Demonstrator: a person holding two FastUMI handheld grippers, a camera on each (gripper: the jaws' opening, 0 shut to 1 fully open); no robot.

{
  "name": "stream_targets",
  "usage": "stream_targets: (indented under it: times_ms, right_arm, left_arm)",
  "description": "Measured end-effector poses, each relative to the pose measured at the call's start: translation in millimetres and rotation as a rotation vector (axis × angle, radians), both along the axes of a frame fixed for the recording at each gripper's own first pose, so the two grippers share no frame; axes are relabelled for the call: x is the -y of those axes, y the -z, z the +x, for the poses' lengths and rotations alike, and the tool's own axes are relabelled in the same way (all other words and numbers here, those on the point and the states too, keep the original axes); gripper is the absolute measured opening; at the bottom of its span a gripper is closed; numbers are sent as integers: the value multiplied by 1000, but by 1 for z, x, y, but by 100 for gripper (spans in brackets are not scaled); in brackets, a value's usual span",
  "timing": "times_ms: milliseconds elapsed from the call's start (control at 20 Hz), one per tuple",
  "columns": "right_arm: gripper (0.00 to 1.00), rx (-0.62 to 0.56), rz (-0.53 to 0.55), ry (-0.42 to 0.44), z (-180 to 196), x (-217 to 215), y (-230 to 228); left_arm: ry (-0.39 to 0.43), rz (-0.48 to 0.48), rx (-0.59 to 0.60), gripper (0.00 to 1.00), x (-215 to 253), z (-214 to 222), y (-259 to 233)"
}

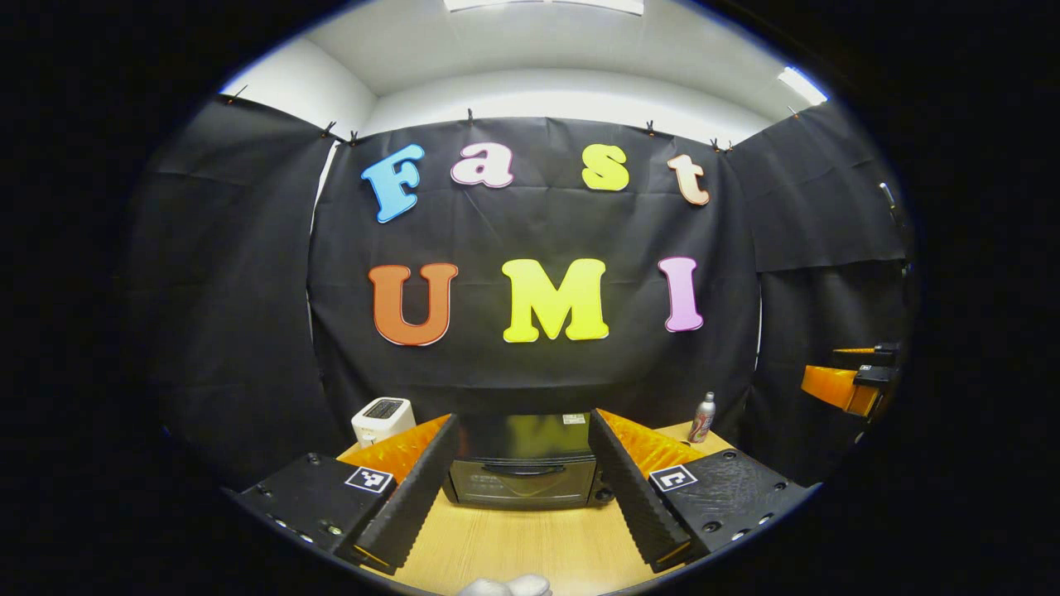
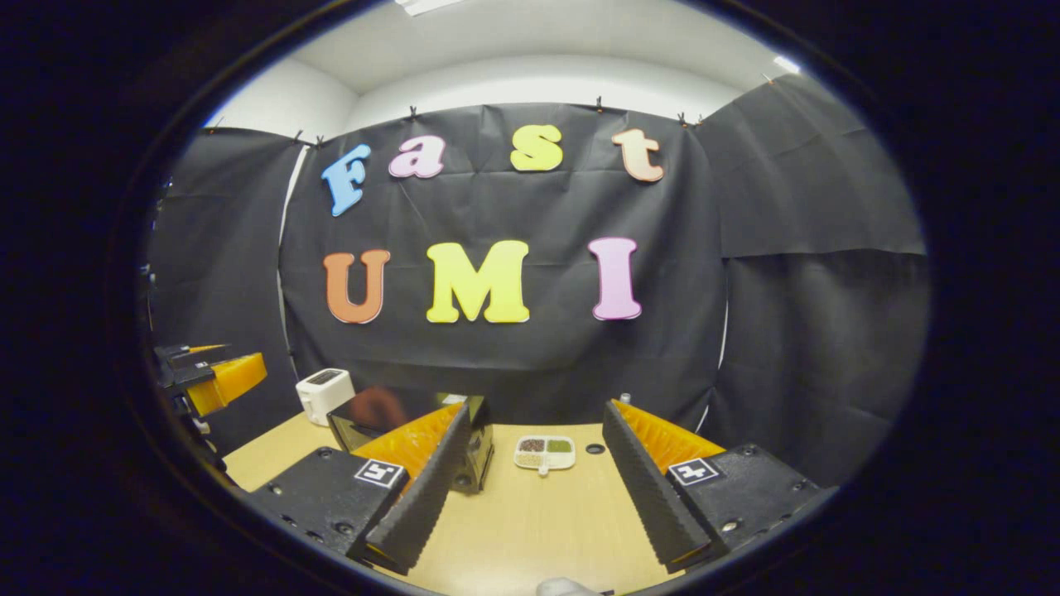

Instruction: Open the electric oven with the left hand, put the food in, and close the electric oven.

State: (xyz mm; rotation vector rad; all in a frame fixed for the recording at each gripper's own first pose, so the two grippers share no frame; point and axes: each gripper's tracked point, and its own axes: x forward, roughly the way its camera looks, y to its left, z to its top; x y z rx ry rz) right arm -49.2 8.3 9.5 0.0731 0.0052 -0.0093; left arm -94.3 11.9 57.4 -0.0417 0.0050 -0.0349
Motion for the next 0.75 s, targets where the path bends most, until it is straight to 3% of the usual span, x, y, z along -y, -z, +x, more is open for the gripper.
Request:
stream_targets:
  times_ms: [500, 550, 600, 650, 700, 750]
  right_arm:
    - [96, 4, 3, -16, -1, 10, -1]
    - [100, 4, 3, -19, -1, 9, -2]
    - [96, 6, 3, -21, -2, 9, -1]
    - [100, 7, 3, -23, -3, 9, -2]
    - [96, 6, 3, -23, -2, 9, -1]
    - [96, 6, 3, -25, -3, 9, -1]
  left_arm:
    - [-15, 5, 19, 96, 13, -5, -10]
    - [-15, 4, 22, 96, 14, -5, -10]
    - [-18, 6, 26, 96, 14, -6, -11]
    - [-19, 8, 31, 96, 14, -6, -12]
    - [-17, 8, 31, 88, 16, -6, -12]
    - [-16, 9, 31, 88, 16, -7, -12]
